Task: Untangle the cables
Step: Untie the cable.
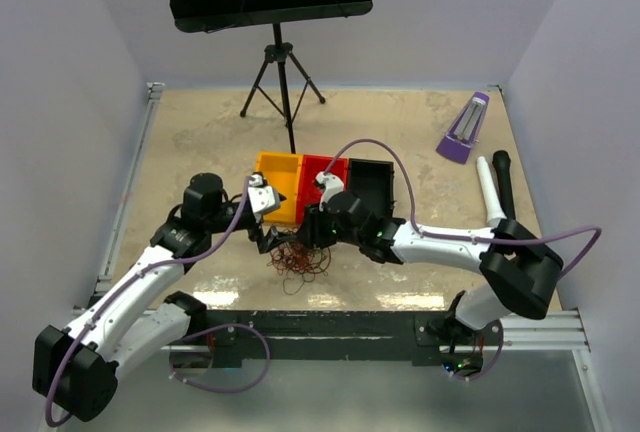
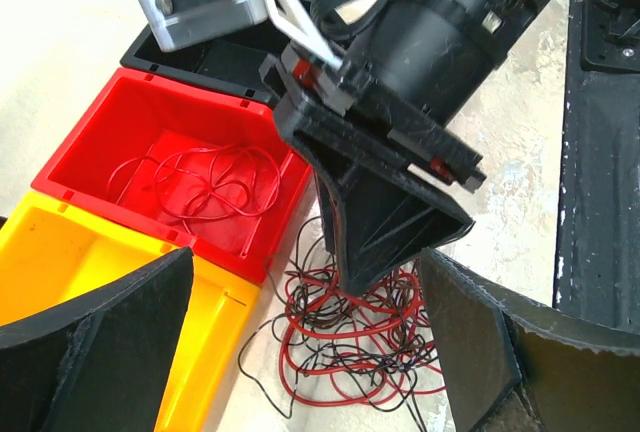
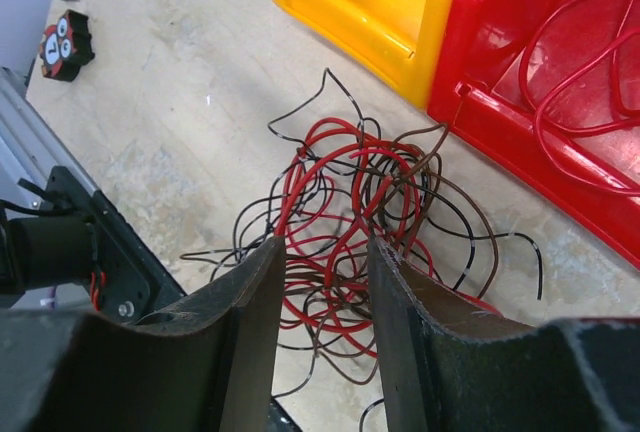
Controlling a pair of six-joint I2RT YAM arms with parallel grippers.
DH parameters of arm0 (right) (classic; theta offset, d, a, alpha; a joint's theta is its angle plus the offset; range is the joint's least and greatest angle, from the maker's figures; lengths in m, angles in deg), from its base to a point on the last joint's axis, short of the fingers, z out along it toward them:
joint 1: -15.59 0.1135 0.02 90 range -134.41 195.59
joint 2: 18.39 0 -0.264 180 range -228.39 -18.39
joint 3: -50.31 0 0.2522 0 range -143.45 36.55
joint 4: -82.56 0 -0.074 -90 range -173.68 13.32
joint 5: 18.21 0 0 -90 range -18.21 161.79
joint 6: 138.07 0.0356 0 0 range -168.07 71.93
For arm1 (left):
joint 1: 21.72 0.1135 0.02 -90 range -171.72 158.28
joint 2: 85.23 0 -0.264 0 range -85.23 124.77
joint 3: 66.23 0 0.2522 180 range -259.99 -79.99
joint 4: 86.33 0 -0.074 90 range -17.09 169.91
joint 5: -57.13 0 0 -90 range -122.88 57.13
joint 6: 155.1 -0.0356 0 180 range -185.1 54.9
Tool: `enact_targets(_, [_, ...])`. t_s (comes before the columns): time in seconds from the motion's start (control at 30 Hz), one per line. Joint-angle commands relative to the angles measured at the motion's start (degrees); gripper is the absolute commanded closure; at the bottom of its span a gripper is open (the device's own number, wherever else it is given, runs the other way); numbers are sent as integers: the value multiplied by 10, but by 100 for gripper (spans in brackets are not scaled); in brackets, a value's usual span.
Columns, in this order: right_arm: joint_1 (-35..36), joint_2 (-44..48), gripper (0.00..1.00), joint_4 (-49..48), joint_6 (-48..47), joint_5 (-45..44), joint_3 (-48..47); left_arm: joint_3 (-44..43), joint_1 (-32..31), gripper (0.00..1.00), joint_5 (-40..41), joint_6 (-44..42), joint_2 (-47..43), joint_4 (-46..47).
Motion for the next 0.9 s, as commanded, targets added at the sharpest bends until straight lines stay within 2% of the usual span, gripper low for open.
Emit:
enact_targets(0.0, [3,39,57,39,-9,-29,-33,9,4,0,-5,7,-16,30])
enact_targets(0.2, [3,67,57,76,-13,-47,-28,13,4,0,-4,6,-24,33])
enact_targets(0.63, [3,-12,63,-1,-16,-17,-12,3,4,0,-3,4,-32,33])
enact_targets(0.73, [3,-27,70,-8,-16,-8,-26,3,5,0,-3,5,-32,30])
enact_targets(0.87, [4,-11,85,-12,-16,-12,-26,6,6,0,-1,6,-33,30])
